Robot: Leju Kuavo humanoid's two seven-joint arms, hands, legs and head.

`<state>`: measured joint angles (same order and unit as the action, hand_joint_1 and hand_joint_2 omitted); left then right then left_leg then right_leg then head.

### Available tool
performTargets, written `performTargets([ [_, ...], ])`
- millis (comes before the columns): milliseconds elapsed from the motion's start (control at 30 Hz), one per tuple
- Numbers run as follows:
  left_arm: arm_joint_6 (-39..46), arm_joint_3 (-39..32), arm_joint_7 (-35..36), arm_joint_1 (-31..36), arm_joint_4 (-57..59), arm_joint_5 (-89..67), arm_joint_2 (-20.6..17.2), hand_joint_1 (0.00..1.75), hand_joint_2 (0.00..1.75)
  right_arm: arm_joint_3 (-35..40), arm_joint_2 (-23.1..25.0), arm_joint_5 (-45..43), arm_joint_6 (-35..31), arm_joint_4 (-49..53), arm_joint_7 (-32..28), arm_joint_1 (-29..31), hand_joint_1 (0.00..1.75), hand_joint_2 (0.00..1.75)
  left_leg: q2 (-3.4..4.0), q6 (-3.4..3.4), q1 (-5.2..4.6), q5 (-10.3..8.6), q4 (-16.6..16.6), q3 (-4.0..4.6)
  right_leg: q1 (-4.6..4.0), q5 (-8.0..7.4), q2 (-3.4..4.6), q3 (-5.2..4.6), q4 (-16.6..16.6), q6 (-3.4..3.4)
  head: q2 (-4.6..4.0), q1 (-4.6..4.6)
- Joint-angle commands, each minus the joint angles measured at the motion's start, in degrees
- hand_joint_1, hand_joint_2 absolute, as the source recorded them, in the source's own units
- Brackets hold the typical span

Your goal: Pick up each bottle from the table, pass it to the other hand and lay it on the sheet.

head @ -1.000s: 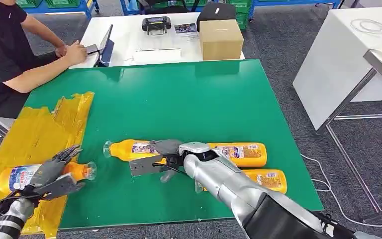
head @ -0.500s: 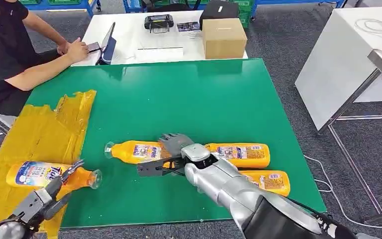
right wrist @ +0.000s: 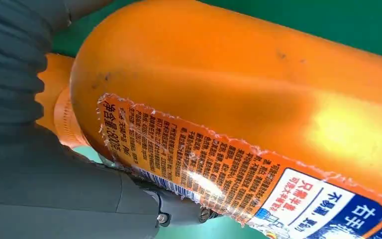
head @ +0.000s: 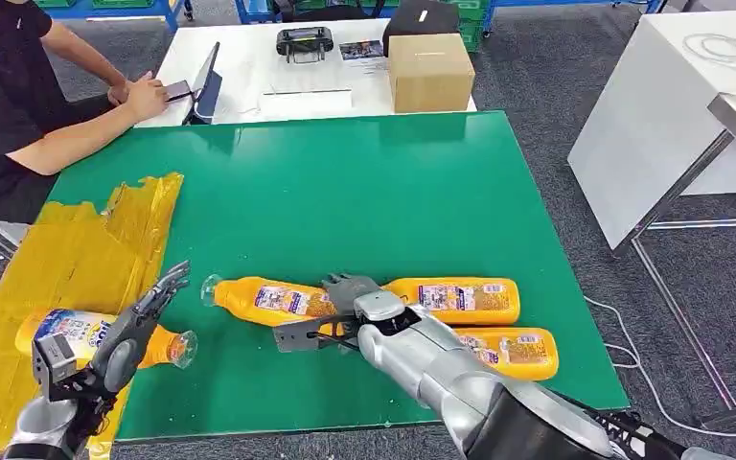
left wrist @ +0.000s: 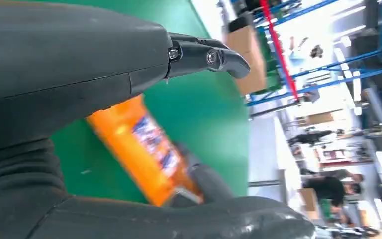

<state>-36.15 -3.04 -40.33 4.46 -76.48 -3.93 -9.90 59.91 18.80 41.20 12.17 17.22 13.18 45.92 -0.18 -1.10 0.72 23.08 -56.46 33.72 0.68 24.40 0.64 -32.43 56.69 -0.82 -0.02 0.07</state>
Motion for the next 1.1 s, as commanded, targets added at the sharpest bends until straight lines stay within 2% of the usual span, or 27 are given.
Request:
performTargets([
  [33, -0.96, -1.45, 0.33, 4.96, 4.93, 0.07, 4.19, 0.00, 0.00, -2.56, -0.65, -0.98, -0.14, -4.42, 0.67, -2.28, 0.09, 1.75, -0.26, 0.08, 0.03, -0.01, 0.12, -0.13, -0.06, 0.05, -0.32, 0.29, -0.21, 0.00, 0.00, 0.00],
  [100, -0.96, -1.45, 0.33, 4.96, 4.93, 0.07, 4.19, 0.00, 0.00, -2.56, -0.65, -0.98, -0.14, -4.42, 0.67, -2.28, 0.09, 1.75, -0.25, 0.07, 0.02, 0.00, 0.09, -0.13, -0.04, 0.06, -0.28, 0.26, -0.15, 0.00, 0.00, 0.02],
  [133, -1.28, -1.52, 0.33, 4.86, 5.07, 0.30, 4.22, 0.00, 0.00, -3.36, -0.63, -1.56, -0.82, -4.40, 1.04, -2.25, 1.61, 1.75, -0.26, 0.08, 0.06, 0.01, 0.11, -0.14, -0.08, 0.05, -0.31, 0.31, -0.22, 0.01, 0.00, 0.00],
  [167, -1.82, -1.91, 0.33, 4.77, 4.64, 0.85, 4.53, 0.00, 0.00, -4.11, -0.71, -1.82, -2.43, -4.35, 1.30, -2.44, 1.75, 1.75, -0.22, 0.08, 0.04, 0.01, 0.10, -0.13, -0.06, 0.05, -0.27, 0.27, -0.18, 0.01, 0.00, 0.02],
  [367, -0.58, -2.19, 0.33, 3.30, 3.79, -0.01, 4.32, 0.00, 0.00, -6.61, -0.61, -2.63, -5.47, -4.20, 0.34, -3.06, 1.75, 1.75, -0.09, 0.05, 0.00, 0.02, 0.05, -0.16, -0.01, 0.04, -0.14, 0.20, -0.08, 0.01, 0.00, 0.00],
  [1100, 0.12, -2.81, 0.33, 2.40, 3.63, 0.01, 4.27, 0.00, 0.00, -8.15, -1.20, -2.38, -8.34, -4.10, -0.05, -4.23, 1.75, 1.75, -0.17, 0.07, 0.06, 0.00, 0.10, -0.18, -0.09, 0.03, -0.21, 0.31, -0.19, 0.03, 0.00, 0.02],
])
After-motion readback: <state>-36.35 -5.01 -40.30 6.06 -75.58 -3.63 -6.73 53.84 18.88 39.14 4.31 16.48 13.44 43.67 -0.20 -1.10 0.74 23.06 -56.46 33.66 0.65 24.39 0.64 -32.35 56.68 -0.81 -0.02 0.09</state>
